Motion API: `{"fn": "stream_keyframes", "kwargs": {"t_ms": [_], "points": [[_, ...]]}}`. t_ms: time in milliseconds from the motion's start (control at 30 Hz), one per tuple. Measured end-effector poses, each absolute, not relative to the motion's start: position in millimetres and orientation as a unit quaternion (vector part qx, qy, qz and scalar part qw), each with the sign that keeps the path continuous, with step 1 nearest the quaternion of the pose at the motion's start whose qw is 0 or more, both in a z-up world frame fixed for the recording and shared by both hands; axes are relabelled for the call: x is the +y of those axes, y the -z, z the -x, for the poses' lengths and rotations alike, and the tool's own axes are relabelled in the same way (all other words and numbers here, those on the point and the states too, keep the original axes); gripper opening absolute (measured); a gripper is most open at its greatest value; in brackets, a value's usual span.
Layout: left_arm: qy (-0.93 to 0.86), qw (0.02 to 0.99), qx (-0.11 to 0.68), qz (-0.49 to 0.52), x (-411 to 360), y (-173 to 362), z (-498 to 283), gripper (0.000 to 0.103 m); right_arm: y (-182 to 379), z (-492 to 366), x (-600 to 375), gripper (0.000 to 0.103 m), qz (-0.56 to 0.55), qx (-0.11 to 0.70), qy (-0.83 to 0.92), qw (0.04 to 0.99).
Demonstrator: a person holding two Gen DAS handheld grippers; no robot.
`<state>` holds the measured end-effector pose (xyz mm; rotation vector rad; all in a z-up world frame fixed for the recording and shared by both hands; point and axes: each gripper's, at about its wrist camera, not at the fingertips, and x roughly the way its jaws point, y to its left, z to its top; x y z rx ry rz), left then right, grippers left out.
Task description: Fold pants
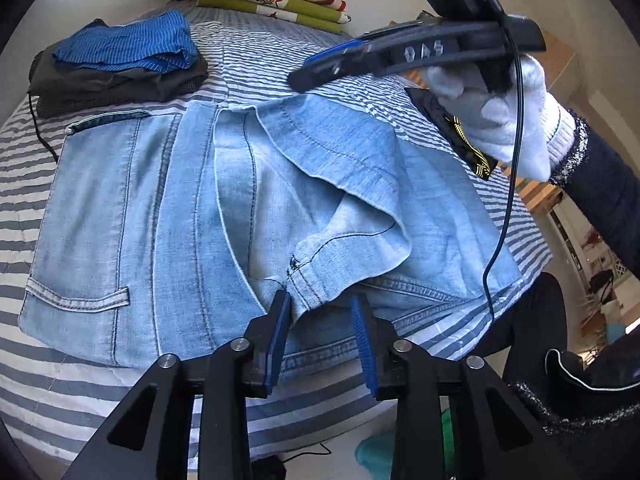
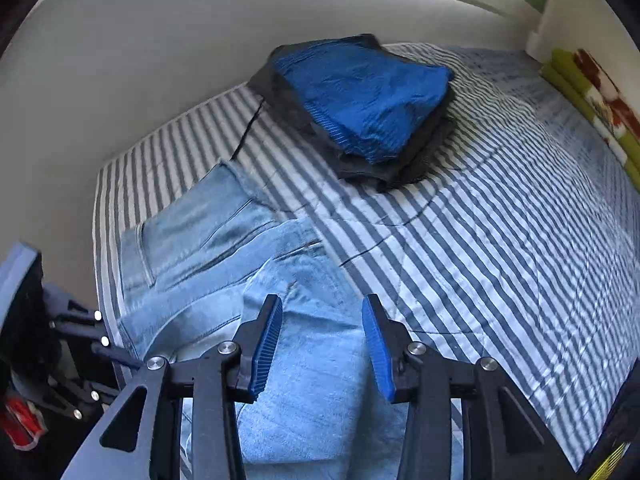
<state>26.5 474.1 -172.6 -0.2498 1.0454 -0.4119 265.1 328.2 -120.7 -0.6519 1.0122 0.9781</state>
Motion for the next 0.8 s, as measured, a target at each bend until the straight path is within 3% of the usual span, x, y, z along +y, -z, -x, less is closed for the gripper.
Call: {"fn": "stream_keyframes", "kwargs": {"t_ms": [200,233,267,300,533,800], "points": [[0.199,0.836,0.499,0.114,470.1,176.2,-29.9,0.031,149.8,-242.4,353.1,0.045,0.382,0.407,-0.455,0.694],[0.198,0.836,0.499,0.114,470.8,176.4,-30.4,0.025,153.8,-243.1,355.8,0.039,0.384,0.408,-0.455,0.692],[0.196,0.837,0.498,0.113,471.5,176.8,-30.6,0.022,156.3,-244.6,357.5,0.013,0.382,0.413,-0.455,0.691],[0.195,0.838,0.497,0.112,472.5,176.9,-30.4,0.021,158.7,-247.0,358.4,0.007,0.382,0.418,-0.446,0.693],[0.199,0.84,0.475,0.171,497.3,166.7,-15.9,0.016,126.5,-302.2,343.9,0.006,0.225,0.468,-0.448,0.728],[0.2,0.822,0.467,0.258,539.4,173.0,-11.6,0.015,174.0,-339.3,373.7,0.006,0.165,0.544,-0.422,0.706]]}}
